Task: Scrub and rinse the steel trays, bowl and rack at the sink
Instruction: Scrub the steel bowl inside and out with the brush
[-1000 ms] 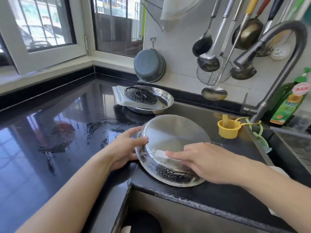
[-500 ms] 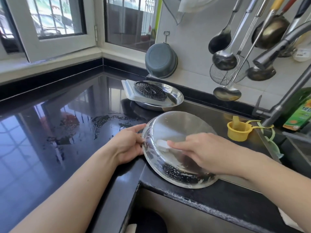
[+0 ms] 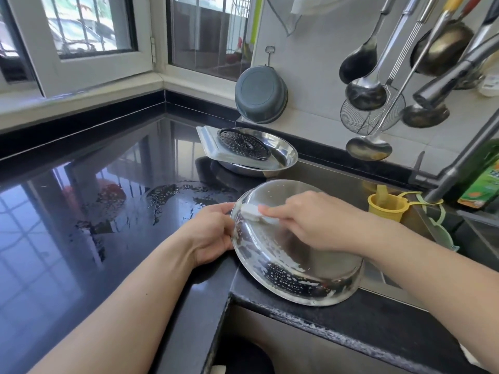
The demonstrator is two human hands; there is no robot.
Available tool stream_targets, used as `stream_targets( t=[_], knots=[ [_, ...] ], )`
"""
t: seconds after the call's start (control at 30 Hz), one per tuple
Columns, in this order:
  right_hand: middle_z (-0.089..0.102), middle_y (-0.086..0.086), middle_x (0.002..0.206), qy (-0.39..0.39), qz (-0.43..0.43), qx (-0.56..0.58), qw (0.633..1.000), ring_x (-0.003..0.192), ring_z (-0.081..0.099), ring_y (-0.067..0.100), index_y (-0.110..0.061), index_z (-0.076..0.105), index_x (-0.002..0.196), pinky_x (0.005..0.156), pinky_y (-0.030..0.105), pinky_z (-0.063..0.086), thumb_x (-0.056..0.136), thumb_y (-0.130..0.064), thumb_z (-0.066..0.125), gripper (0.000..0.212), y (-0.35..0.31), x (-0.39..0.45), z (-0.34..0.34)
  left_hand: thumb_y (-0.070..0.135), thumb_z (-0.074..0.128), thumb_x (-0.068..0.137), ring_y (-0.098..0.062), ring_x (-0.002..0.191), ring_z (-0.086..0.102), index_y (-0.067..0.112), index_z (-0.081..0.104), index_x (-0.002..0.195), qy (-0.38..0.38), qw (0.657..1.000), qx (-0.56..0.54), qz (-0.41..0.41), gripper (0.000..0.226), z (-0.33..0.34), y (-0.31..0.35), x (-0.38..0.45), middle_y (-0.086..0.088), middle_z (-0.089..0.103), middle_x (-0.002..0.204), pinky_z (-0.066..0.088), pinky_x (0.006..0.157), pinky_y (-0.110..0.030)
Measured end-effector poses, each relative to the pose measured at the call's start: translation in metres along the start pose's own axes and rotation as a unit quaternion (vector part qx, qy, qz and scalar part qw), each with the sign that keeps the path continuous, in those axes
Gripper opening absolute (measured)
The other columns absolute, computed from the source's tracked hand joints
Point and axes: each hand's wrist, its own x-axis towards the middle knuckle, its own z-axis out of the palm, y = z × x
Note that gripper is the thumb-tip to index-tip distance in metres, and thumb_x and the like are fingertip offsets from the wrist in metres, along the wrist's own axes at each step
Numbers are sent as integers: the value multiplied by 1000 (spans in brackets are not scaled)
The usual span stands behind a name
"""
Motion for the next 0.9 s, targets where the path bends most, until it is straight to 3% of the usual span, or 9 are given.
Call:
stream_targets(
  t=[0.1,0.23,0.33,0.43,0.53,0.63,0.77,0.83,0.9],
  knots=[
    [39,-16,82,-6,7,-6,1000,98,59,24,-59,31,149,90,44,49,108,-35,32,47,3,5,0,-31,22,77,-40,101,71,-8,65,124,4,1000,-1,-1,68,-1,1,-1,-34,70,117,60,89,-50],
    [46,-17,83,-29,-15,31,999,86,51,13,-63,32,146,83,34,46,109,-36,37,46,-11,-37,-1,-31,22,77,-46,110,68,-9,64,126,20,1000,-9,-2,68,-1,0,2,-36,67,122,58,91,-56],
    [48,-15,86,-10,-3,18,1000,89,56,17,-63,33,146,80,36,47,108,-36,37,46,-19,-30,-3,-32,24,78,-46,110,69,-8,64,126,15,1000,-25,3,67,-1,0,1,-34,68,121,58,92,-55],
    [63,-6,116,11,51,-12,999,107,61,28,-60,37,146,90,42,50,107,-34,34,47,-10,11,-9,-32,22,80,-39,97,69,-9,63,126,13,999,-34,-2,65,1,0,-1,-32,68,116,64,79,-50],
    [61,0,140,21,95,-36,995,112,61,36,-57,42,144,93,44,52,107,-33,33,45,6,38,-16,-32,20,79,-37,90,71,-11,62,126,17,999,-34,-6,65,3,0,-2,-34,69,111,64,67,-43],
    [64,-5,130,9,91,4,996,100,61,27,-54,46,143,85,35,50,107,-31,36,44,8,27,-16,-33,20,78,-36,88,73,-14,62,124,18,999,-44,-4,65,2,1,-1,-34,71,108,64,68,-41],
    [50,-14,91,-21,36,9,999,95,55,21,-59,35,148,85,39,47,109,-34,31,47,-14,-3,-11,-34,22,79,-40,98,72,-12,64,123,12,998,-59,7,65,1,0,-1,-37,68,116,64,83,-46],
    [56,-12,96,-8,50,-4,999,101,59,26,-60,35,147,84,41,48,108,-34,30,47,-7,3,-11,-34,23,80,-40,98,72,-12,63,124,13,998,-66,6,63,1,0,0,-36,68,117,65,81,-46],
    [65,-1,120,20,80,-23,996,107,62,32,-60,37,144,86,43,50,107,-34,32,46,15,20,-10,-33,23,82,-37,92,73,-13,63,122,14,997,-70,2,60,3,-1,0,-34,70,112,64,73,-41]
  ],
)
